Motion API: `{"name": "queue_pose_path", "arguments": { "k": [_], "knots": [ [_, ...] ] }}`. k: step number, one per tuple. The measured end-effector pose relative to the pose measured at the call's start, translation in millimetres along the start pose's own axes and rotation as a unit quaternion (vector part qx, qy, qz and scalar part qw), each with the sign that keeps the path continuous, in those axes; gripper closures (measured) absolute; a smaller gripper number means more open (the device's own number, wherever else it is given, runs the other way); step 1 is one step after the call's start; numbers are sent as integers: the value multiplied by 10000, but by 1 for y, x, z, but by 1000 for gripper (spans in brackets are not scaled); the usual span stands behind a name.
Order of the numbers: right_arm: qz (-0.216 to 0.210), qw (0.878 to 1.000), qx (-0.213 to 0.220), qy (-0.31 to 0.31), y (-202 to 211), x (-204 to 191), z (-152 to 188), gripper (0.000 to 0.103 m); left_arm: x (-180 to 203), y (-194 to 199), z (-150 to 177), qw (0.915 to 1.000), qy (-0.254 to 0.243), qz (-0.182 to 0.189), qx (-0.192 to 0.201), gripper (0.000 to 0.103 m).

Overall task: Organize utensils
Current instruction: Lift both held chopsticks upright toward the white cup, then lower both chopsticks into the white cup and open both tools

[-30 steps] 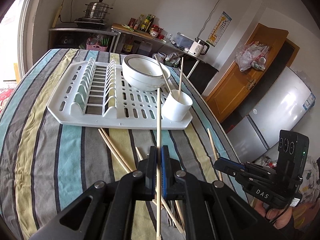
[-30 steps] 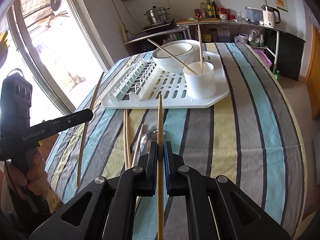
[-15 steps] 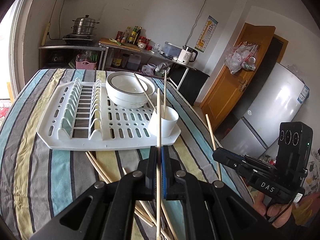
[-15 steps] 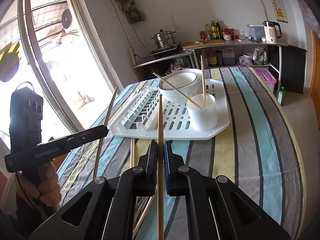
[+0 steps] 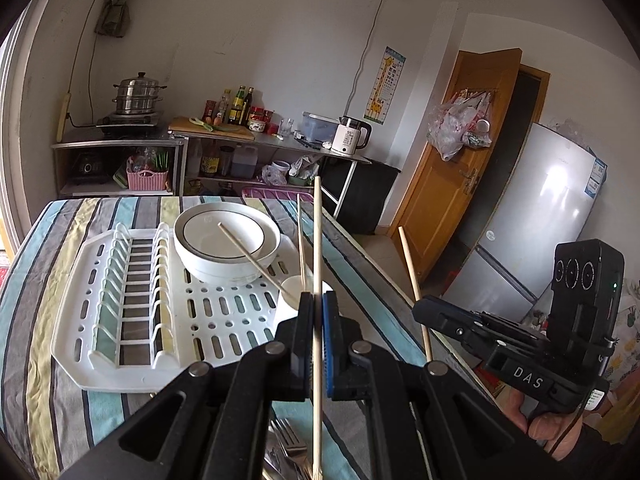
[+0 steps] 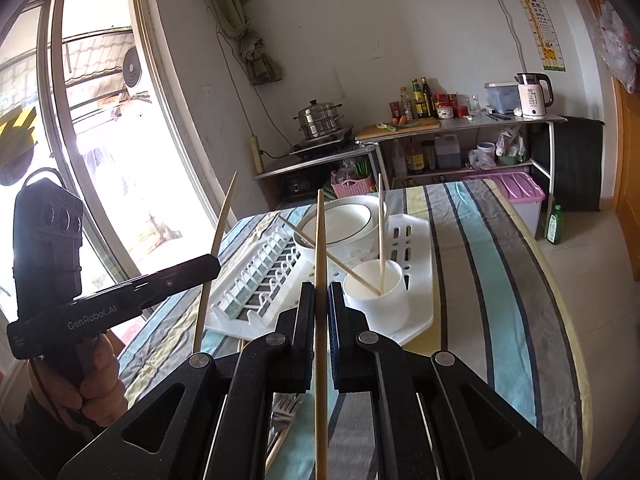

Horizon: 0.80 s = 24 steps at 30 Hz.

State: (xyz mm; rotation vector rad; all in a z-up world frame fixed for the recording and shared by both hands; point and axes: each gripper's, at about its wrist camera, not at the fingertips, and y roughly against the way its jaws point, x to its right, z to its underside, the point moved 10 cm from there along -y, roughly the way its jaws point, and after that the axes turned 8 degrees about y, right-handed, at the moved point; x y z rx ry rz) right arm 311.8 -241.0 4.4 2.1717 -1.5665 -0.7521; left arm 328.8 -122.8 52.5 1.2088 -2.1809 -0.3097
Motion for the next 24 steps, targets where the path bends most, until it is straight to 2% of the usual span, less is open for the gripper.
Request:
{"name": "queue_pose_path", "arguments": {
  "k": [9, 14, 24],
  "knots": [
    [68, 9991, 428, -27, -23, 22, -45, 97, 7, -34, -46, 9994, -55, 136, 302, 98],
    [39, 9981, 580, -180, -44, 38, -66, 97, 6, -61, -60, 9991, -60, 167, 375, 98],
    [-46, 9958, 775, -478, -85, 65, -85, 97, 1, -103, -81, 9972, 87, 382, 639, 98]
  ]
}}
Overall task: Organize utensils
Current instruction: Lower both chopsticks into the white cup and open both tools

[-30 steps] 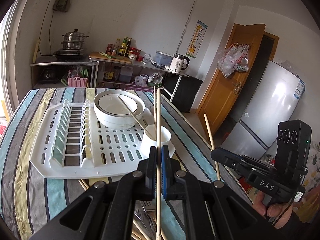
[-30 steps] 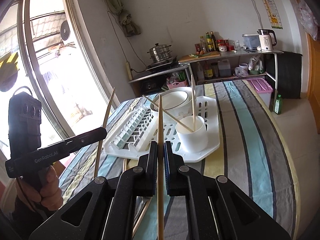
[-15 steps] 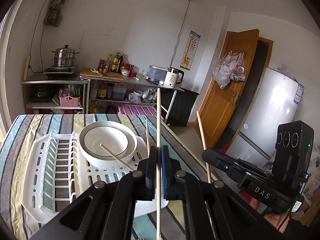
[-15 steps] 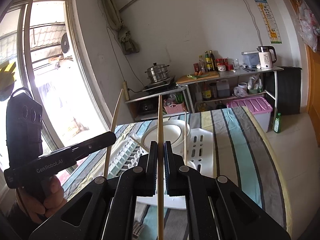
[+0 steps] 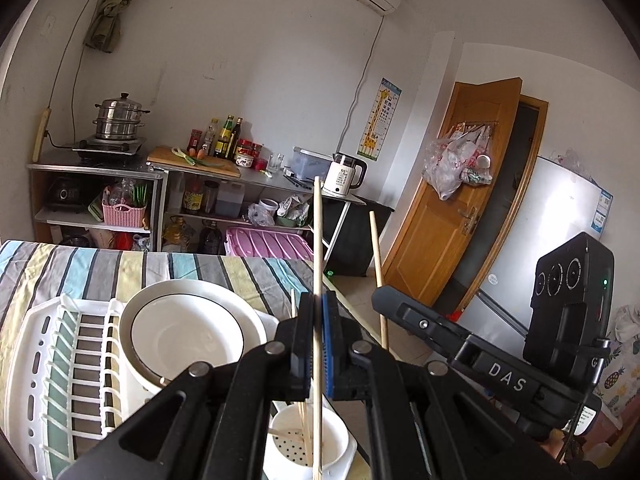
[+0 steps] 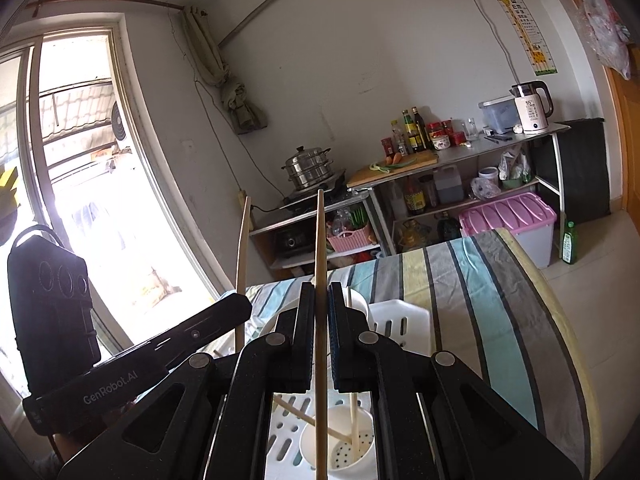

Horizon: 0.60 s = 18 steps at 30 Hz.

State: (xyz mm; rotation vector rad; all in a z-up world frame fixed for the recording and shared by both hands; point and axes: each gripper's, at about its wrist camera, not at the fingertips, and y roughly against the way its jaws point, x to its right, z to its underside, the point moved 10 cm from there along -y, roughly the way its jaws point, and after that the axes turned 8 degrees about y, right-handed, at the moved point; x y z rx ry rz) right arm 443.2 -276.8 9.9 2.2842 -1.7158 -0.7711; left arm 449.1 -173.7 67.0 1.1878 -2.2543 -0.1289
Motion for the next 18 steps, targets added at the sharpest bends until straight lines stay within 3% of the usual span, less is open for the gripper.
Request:
{"name": "queue_pose_path", "arguments": {
  "k": [11, 18],
  "knots": [
    [10, 9995, 13, -322, -39, 27, 6, 97, -7, -32, 8, 9998, -140, 28, 132, 98],
    [-16, 9994, -127, -315, -48, 28, 21, 97, -19, -43, 25, 9999, -113, -33, 15, 98]
  ]
}}
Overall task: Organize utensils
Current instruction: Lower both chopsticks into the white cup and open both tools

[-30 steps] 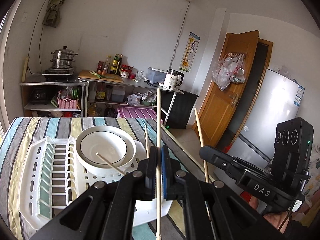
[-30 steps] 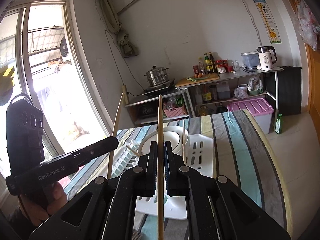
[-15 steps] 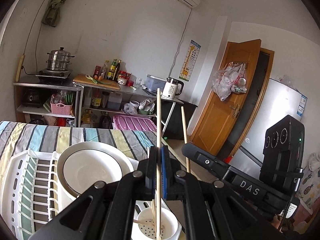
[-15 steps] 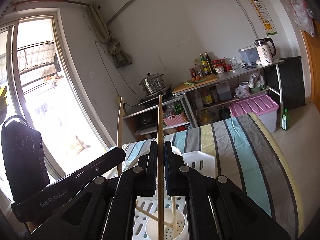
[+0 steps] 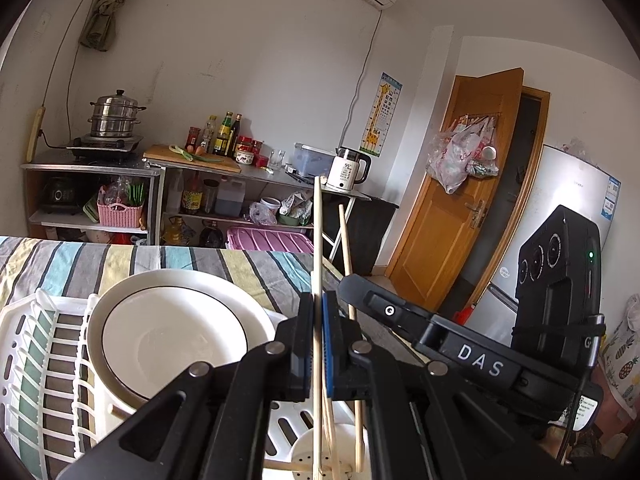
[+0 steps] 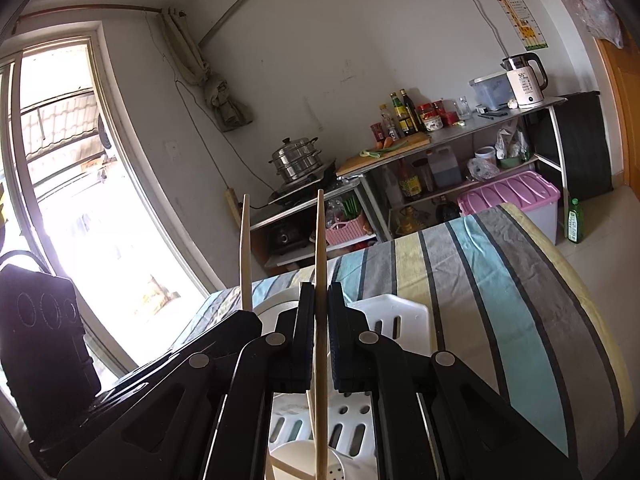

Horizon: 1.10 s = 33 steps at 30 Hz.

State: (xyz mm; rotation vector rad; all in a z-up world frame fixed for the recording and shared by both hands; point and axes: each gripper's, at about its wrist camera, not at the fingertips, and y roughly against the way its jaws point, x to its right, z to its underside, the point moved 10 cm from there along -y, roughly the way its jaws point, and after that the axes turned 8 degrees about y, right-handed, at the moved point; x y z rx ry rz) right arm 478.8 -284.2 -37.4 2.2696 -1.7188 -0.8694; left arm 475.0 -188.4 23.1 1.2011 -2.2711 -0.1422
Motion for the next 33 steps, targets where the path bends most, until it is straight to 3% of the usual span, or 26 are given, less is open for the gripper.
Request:
{"name": "queue_pose_path", "arguments": {
  "k": [17, 33],
  "knots": [
    [117, 9997, -198, 57, 26, -4, 25, 97, 1, 31, 28, 9992, -150, -233, -291, 98],
    [303, 9984, -399, 281, 48, -16, 41, 96, -14, 58, 43, 9976, 113, -491, -480, 97]
  ]
}}
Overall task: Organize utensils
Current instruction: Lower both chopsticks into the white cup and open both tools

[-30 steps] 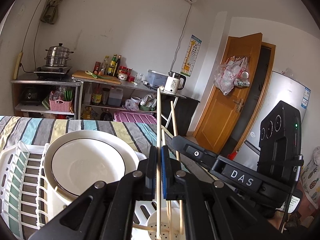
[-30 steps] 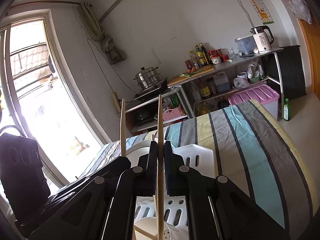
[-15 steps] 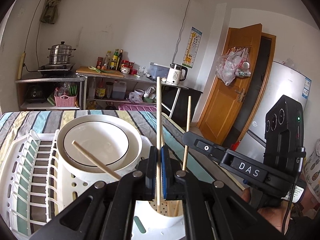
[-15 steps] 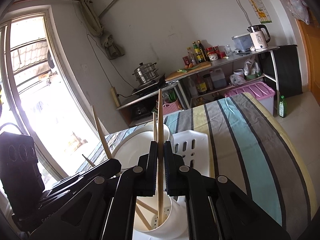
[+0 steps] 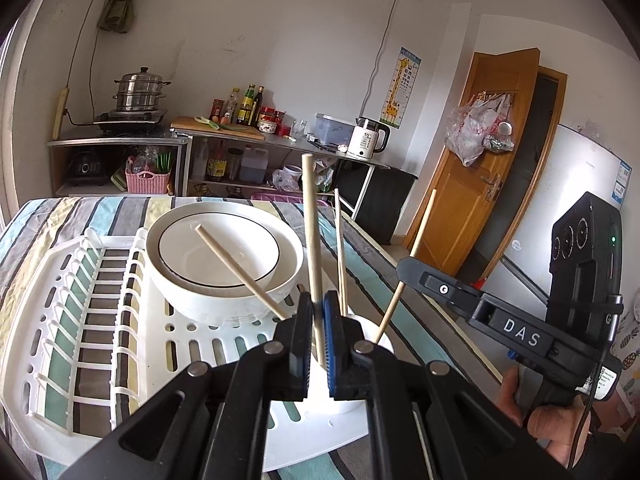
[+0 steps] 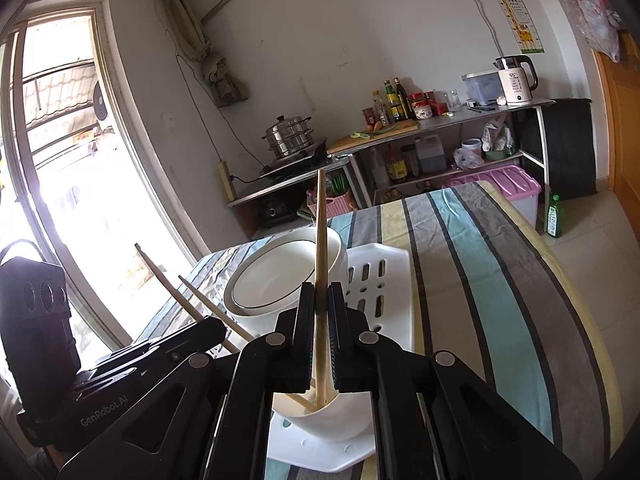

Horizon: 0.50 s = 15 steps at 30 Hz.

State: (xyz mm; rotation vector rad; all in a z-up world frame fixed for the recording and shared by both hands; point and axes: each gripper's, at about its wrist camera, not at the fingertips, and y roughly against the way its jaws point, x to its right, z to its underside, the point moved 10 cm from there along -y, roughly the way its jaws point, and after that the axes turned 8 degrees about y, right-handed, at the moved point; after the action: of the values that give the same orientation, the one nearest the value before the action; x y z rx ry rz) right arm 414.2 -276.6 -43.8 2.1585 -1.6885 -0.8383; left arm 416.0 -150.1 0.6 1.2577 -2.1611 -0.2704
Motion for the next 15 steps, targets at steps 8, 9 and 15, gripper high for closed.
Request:
{"name": "queue_pose_path", "arguments": {
  "k": [8, 9, 15],
  "knots": [
    [57, 10000, -72, -2, 9, 4, 4, 83, -10, 13, 2, 9998, 157, -74, 0, 95],
    [62, 10000, -75, -4, 10, 4, 4, 83, -10, 15, 4, 9998, 175, -70, -6, 95],
    [-47, 10000, -28, -38, 29, -2, 9, 81, -15, 35, 14, 9997, 215, -72, -32, 94]
  ]
}}
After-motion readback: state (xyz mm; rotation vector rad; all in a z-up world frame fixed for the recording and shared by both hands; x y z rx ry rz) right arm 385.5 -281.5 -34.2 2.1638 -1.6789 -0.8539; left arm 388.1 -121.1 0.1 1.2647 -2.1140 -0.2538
